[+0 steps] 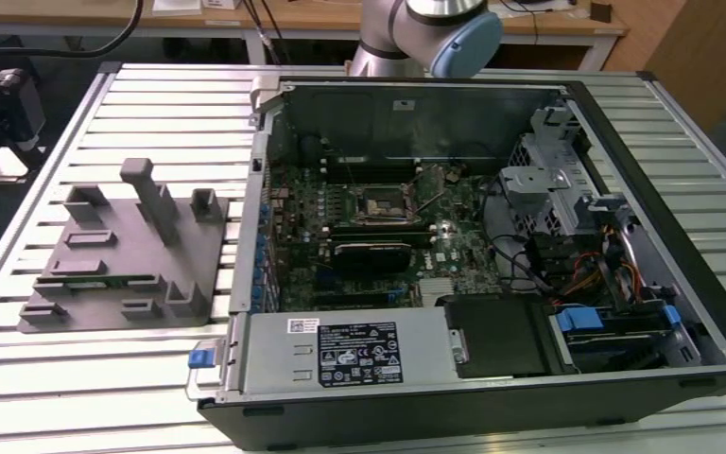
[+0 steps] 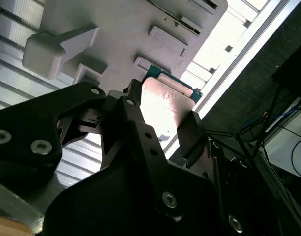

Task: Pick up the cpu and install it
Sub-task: 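Pick up the cpu and move it towards the insertion slot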

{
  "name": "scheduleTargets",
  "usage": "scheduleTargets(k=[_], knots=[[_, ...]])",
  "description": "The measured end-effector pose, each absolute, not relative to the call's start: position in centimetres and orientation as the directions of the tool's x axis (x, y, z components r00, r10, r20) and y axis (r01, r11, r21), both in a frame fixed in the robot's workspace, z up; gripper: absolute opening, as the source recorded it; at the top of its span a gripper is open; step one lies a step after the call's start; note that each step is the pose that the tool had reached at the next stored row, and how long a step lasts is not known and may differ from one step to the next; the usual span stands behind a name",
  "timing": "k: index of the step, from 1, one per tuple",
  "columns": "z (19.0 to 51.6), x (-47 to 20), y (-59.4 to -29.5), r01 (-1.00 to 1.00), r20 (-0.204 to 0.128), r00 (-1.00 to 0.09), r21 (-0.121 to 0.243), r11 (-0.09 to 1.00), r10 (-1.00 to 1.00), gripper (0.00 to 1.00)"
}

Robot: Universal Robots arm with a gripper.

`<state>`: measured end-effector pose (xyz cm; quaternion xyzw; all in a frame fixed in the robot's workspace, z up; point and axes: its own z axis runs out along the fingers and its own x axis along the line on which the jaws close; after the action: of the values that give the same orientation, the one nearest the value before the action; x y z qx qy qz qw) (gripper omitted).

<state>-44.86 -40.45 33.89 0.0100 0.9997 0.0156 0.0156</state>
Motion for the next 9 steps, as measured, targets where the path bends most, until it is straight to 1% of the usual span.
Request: scheduleTargets(k=[9], knots=[[33.98, -44.86, -40.45, 0.019, -0.031, -0.999, 0.032, 0.999, 0.020, 0.53]])
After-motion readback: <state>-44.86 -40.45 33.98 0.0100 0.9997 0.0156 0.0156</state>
